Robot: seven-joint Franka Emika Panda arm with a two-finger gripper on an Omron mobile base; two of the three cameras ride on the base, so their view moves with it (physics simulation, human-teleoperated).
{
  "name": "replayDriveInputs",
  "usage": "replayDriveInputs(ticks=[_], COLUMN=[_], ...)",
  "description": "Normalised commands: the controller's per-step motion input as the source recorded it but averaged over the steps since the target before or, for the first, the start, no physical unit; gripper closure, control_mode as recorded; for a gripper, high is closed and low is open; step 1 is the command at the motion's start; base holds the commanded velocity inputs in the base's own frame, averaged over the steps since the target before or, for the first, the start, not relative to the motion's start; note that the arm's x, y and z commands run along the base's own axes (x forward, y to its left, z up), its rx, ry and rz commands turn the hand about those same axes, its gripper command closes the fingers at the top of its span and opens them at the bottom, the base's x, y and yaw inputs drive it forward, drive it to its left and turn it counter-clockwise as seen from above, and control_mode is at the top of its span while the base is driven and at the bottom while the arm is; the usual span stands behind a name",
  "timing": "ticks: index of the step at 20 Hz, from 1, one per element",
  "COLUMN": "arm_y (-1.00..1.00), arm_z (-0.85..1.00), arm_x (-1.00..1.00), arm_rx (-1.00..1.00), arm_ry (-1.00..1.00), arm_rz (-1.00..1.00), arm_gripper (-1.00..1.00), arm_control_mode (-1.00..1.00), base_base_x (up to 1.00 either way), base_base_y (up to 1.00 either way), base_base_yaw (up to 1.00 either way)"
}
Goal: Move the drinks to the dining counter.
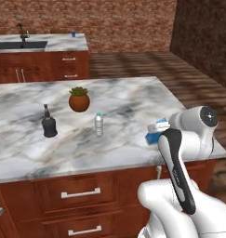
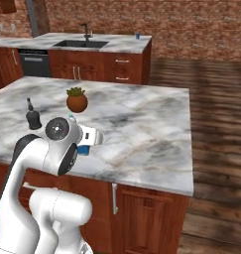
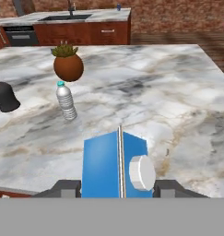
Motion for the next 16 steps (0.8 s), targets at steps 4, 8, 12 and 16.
replayDriveInputs(ticks=[4, 8, 12, 16], arm_y=[0.00, 0.00, 0.00, 0.00], arm_z=[0.00, 0.00, 0.00, 0.00], arm_x=[0.00, 0.00, 0.00, 0.00], arm_rx=[0.00, 0.00, 0.00, 0.00], arm_ry=[0.00, 0.00, 0.00, 0.00], arm_rz=[0.00, 0.00, 0.00, 0.00], arm_gripper=[1.00, 1.00, 1.00, 1.00], arm_control_mode=[1.00, 1.00, 1.00, 1.00], base_base_x=[0.00, 0.00, 0.00, 0.00], base_base_y=[-0.62, -0.63, -0.63, -0.61], base_base_yaw=[0.00, 0.00, 0.00, 0.00])
